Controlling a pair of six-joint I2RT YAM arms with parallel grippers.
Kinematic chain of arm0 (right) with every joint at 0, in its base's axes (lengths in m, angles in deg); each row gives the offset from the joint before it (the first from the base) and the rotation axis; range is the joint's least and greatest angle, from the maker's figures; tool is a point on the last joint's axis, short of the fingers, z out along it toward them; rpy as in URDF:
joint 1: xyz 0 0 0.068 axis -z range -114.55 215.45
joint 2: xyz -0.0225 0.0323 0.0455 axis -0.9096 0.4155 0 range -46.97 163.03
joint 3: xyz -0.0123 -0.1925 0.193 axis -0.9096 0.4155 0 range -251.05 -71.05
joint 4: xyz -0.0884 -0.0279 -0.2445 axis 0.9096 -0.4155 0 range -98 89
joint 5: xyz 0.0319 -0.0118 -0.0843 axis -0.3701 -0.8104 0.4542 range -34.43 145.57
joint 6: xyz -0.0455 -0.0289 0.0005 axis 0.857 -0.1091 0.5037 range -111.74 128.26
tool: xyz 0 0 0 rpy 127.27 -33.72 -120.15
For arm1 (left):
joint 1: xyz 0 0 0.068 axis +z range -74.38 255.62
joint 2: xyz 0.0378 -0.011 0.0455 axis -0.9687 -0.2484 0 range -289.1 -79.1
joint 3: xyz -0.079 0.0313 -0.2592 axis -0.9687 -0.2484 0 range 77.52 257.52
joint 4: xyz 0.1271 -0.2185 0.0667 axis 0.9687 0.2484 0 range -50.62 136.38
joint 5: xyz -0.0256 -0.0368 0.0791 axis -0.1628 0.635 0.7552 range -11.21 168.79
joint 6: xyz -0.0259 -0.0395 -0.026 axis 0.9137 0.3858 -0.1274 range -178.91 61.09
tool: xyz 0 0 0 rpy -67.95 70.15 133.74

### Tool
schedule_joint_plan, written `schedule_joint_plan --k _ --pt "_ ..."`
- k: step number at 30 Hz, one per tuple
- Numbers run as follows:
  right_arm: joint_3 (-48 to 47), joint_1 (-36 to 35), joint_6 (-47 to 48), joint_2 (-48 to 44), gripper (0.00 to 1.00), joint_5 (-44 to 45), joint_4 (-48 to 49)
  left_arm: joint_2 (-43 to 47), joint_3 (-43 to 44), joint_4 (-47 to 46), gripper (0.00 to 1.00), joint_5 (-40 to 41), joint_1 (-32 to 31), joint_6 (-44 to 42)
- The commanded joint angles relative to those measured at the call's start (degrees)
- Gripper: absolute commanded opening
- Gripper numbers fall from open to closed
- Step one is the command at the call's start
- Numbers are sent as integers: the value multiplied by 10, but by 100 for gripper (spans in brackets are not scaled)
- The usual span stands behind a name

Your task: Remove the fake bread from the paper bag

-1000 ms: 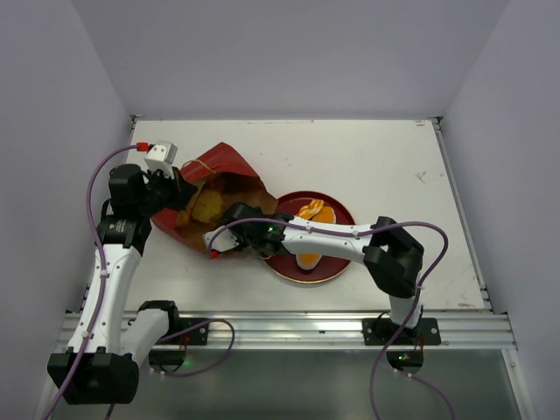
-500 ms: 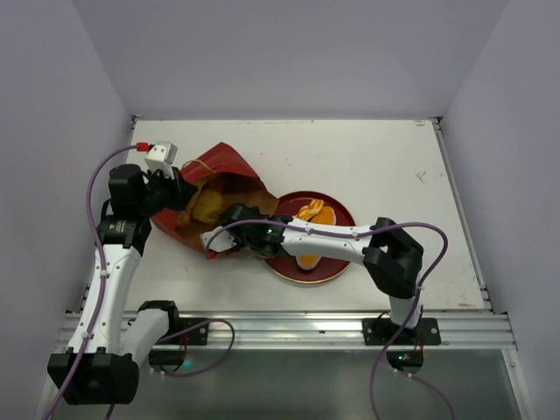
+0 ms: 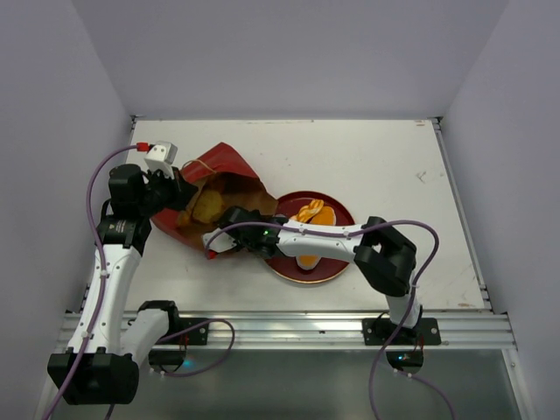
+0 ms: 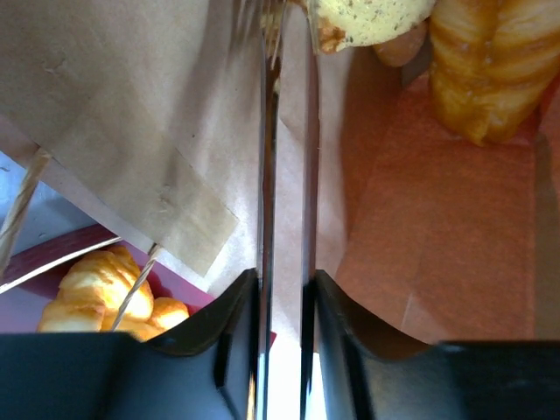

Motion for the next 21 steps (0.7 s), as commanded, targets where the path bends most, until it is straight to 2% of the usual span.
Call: schedule_joint_plan --k 1,5,8,16,21 --pt "-30 -3 -11 10 31 18 -2 11 0 -20 0 -21 5 11" --pt "-39 -3 -24 10 17 11 -19 13 -2 -19 0 -19 4 9" --pt "-38 -2 -29 -2 12 6 -22 14 -3 -17 0 -16 5 7" --pt "-19 1 -47 -67 5 -25 -39 18 -7 -13 0 7 5 -3" --pt "7 3 -53 -120 5 -40 -45 19 -7 -12 0 13 5 -3"
